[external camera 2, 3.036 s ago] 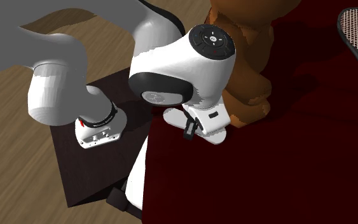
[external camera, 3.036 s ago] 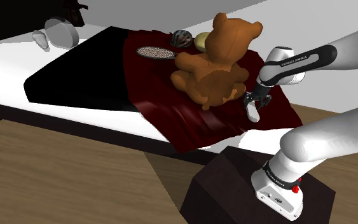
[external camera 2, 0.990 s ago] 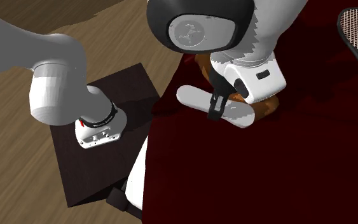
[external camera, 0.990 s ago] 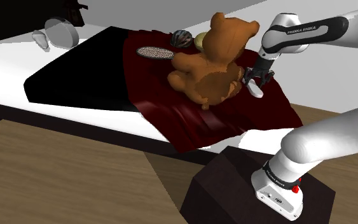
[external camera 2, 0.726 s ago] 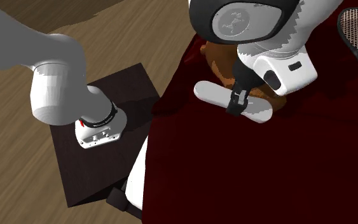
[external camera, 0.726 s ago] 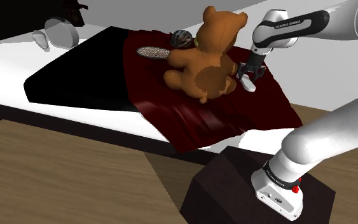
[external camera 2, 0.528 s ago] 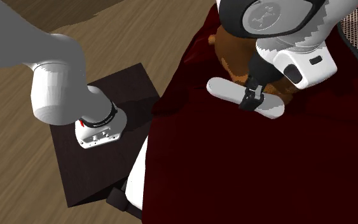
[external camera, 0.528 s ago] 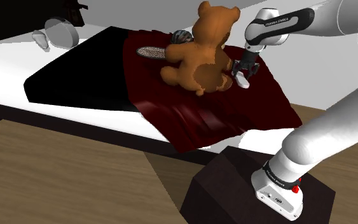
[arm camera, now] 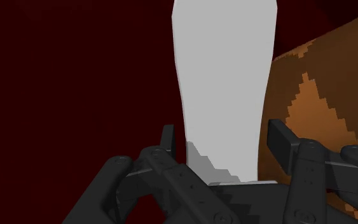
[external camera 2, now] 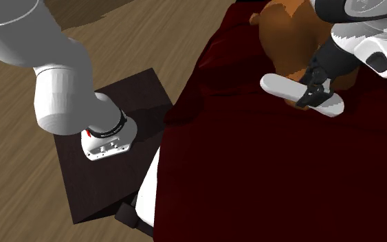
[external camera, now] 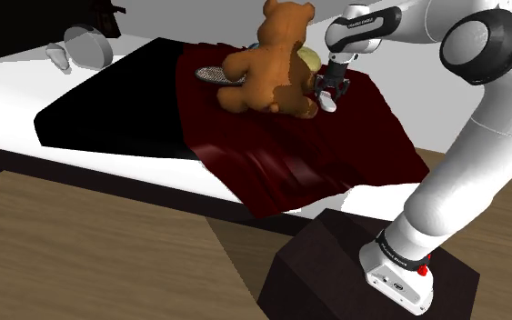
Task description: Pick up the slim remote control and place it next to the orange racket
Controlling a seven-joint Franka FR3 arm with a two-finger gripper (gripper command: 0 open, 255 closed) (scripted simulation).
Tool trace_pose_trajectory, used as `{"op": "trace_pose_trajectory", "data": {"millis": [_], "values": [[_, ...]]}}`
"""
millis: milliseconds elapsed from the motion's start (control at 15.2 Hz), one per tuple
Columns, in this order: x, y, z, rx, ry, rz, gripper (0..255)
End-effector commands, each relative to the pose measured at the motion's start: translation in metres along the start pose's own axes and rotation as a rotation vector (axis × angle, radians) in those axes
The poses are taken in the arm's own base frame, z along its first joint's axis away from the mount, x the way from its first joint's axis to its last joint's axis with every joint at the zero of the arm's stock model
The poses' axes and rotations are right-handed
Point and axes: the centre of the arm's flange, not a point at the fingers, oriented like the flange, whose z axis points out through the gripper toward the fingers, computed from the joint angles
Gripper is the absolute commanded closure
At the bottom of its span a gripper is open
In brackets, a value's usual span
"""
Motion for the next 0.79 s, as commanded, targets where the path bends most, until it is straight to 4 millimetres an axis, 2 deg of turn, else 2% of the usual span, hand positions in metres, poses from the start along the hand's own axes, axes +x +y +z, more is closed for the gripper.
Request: {"op": "trace_pose_trajectory", "data": {"millis": [0, 726], "values": [[0.020, -0.021, 0.003, 0.000, -0.003, -0.003, 255], [0.131, -0.108, 0.002, 0.000, -0.003, -0.003, 255]]}}
